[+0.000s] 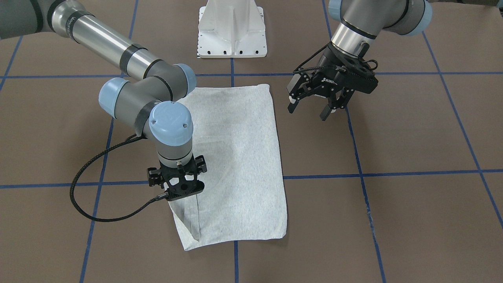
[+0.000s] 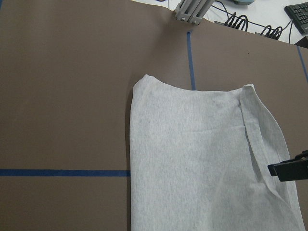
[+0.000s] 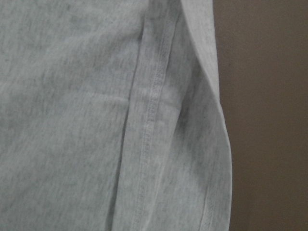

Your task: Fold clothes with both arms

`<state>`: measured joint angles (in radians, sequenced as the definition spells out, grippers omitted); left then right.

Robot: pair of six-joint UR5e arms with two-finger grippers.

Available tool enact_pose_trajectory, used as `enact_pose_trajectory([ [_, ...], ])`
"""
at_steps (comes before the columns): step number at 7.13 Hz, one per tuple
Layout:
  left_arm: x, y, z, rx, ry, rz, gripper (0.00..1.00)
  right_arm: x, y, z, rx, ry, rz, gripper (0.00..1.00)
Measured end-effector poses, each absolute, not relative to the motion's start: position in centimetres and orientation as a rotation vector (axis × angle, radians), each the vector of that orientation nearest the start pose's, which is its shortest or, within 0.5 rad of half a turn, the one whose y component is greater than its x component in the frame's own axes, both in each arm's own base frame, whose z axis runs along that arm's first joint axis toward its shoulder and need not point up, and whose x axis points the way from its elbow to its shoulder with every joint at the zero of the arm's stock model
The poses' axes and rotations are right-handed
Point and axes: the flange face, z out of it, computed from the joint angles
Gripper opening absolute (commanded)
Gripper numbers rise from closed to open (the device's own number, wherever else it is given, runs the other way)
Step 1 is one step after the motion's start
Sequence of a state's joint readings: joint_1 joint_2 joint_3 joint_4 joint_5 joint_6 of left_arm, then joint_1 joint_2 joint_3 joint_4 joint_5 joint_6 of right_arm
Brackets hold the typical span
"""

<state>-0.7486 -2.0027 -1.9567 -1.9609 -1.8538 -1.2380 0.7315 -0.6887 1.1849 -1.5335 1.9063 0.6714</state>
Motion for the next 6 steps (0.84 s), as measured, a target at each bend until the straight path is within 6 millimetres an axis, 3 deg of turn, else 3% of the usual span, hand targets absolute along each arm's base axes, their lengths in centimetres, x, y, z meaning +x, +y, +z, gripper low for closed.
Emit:
enact_pose_trajectory([
  [3,34.4,-46.4,19.9,0.412,1.163,-0.189,1.0,-55.2,-60.8,28.5,0.161,-0.596,-0.279,1.0],
  [6,34.3,-46.4,19.8,0.412,1.165,-0.187,1.0,-55.5,-60.5,29.2,0.163,-0.586,-0.31,1.0],
])
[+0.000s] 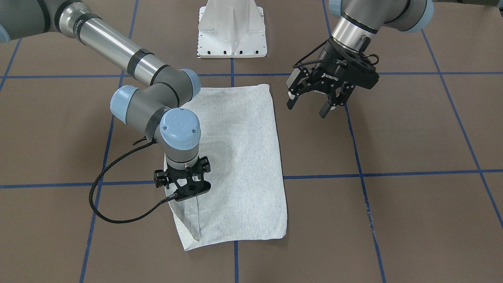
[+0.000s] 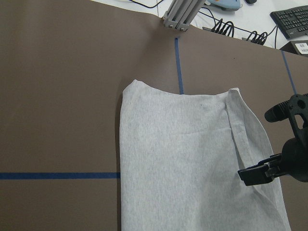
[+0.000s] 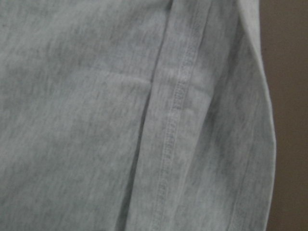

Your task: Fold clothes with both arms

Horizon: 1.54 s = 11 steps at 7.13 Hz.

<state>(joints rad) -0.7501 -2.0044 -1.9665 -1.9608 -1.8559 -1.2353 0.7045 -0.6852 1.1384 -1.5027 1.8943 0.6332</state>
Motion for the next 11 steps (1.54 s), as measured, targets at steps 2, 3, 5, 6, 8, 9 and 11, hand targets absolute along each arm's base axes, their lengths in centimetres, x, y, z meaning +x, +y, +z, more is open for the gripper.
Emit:
enact_pose_trajectory([
  [2,34.3,-46.4,19.8,0.412,1.166,-0.187,1.0,-55.0,-60.9,29.8,0.168,-0.572,-0.318,1.0],
  [3,34.4,-46.4,19.8,0.412,1.167,-0.187,1.0,-54.4,-61.4,29.9,0.17,-0.567,-0.317,1.0],
  [5,34.4,-46.4,19.5,0.413,1.171,-0.187,1.0,-52.6,-62.8,30.4,0.169,-0.549,-0.322,1.0],
  [6,34.4,-46.4,19.3,0.414,1.174,-0.187,1.0,-51.7,-63.4,31.0,0.168,-0.539,-0.321,1.0],
  [8,34.4,-46.4,19.1,0.416,1.178,-0.187,1.0,-50.2,-64.2,32.6,0.161,-0.525,-0.312,1.0],
  [9,34.4,-46.3,19.0,0.417,1.179,-0.187,1.0,-49.1,-64.8,33.4,0.161,-0.522,-0.3,1.0],
  [11,34.3,-46.3,18.8,0.418,1.183,-0.185,1.0,-45.9,-66.8,32.6,0.16,-0.559,-0.273,1.0],
])
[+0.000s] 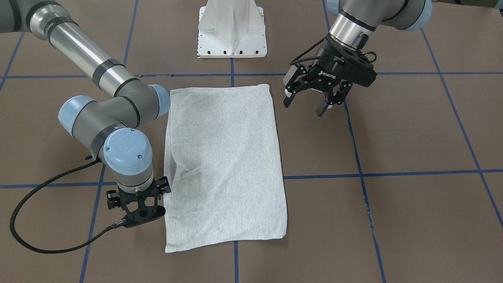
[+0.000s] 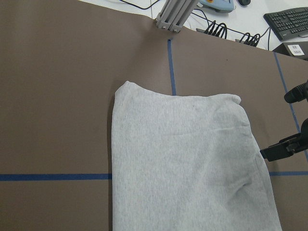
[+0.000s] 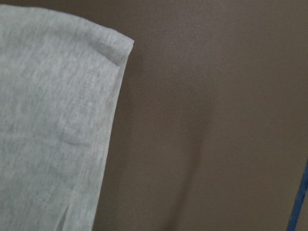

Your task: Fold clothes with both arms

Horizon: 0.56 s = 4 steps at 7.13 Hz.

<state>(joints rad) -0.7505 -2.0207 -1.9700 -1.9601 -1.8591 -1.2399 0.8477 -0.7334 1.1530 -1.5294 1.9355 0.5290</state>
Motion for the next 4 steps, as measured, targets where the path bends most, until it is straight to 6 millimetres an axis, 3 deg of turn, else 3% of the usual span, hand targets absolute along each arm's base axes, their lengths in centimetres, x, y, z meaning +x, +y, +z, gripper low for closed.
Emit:
enact_pose_trajectory([
  [2,34.2,-45.5,18.1,0.381,1.21,-0.181,1.0,-43.5,-66.0,29.5,0.171,-0.665,-0.277,1.0],
  [4,36.7,-42.2,17.6,0.198,1.275,-0.205,1.0,-40.9,-60.8,28.5,0.194,-0.762,-0.285,1.0],
])
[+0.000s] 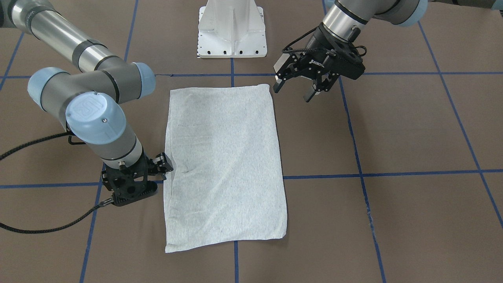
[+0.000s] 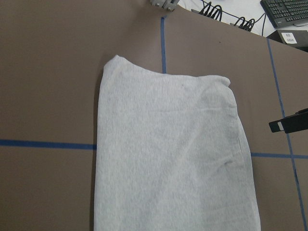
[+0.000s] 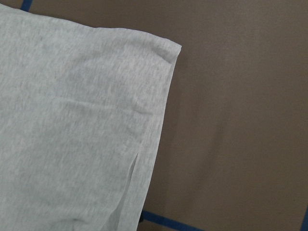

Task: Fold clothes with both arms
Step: 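Move the left gripper to the near edge while the right moves to the side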

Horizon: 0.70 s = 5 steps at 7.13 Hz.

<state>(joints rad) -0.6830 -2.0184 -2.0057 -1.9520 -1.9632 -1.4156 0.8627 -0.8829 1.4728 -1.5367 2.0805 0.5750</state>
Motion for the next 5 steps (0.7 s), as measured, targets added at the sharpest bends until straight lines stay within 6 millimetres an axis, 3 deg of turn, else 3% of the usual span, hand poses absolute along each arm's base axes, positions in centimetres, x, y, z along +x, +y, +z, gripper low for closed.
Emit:
enact_pose_trajectory([
  [3,45.5,-33.6,18.1,-0.016,1.273,-0.306,1.0,-37.2,-52.8,29.0,0.149,-0.872,-0.235,1.0],
  [4,47.9,-31.7,19.0,-0.043,1.245,-0.328,1.0,-36.7,-50.7,29.1,0.134,-0.891,-0.218,1.0],
  [5,50.1,-31.1,20.7,-0.054,1.202,-0.344,1.0,-36.7,-49.2,29.1,0.119,-0.905,-0.206,1.0],
])
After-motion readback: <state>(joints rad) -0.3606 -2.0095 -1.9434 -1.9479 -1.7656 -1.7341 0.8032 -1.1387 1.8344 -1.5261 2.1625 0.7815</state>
